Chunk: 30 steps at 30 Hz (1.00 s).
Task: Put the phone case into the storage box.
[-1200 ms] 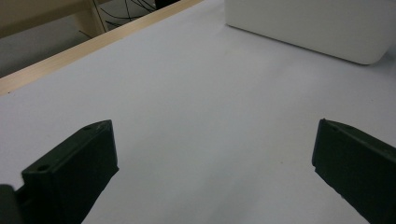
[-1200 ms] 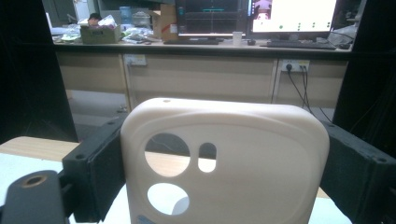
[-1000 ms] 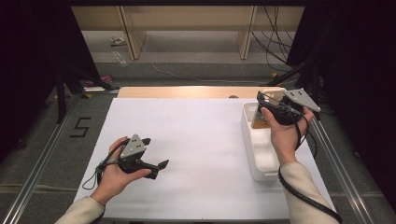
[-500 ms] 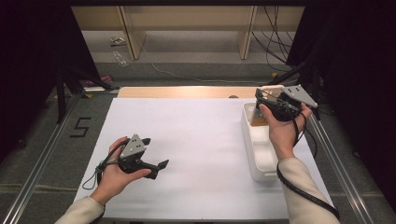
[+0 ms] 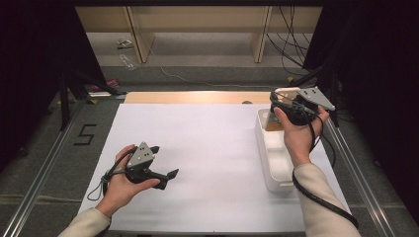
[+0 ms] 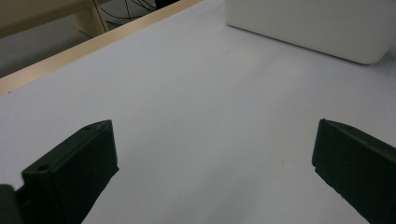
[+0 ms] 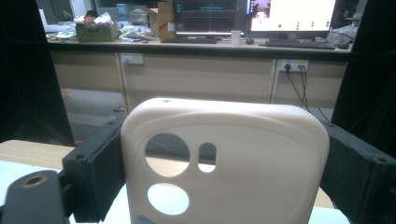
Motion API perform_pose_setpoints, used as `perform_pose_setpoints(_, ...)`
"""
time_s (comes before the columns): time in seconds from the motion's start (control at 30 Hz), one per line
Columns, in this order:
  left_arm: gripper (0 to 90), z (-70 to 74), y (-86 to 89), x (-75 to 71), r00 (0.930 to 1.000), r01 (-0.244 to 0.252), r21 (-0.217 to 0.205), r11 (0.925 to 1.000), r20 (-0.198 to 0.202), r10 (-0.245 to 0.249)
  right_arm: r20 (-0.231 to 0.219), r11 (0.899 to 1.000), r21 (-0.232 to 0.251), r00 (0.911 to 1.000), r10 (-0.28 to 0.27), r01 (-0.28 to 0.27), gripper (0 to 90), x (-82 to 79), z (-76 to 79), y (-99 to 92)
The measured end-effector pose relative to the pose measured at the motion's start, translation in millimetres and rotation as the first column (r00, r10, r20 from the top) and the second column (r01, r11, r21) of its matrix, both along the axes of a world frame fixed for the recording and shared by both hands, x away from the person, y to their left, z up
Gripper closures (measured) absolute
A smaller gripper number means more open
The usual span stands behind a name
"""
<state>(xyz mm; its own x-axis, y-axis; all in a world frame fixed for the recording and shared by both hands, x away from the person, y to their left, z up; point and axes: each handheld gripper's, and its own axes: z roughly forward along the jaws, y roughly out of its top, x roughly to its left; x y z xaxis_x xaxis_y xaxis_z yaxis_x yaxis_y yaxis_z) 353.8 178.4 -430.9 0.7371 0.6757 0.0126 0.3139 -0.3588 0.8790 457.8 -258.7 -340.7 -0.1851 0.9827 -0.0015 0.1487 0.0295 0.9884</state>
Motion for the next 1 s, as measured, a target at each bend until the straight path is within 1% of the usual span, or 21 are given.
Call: perform_pose_setpoints(1.0, 0.0, -0.1, 0.1, 0.1, 1.0, 0.001, -0.003, 1.0, -0.001, -0.001, -0.015, 1.0, -0.006, 0.9998, -0.015, 0.015, 12.0, 18.3, 2.3, 1.0)
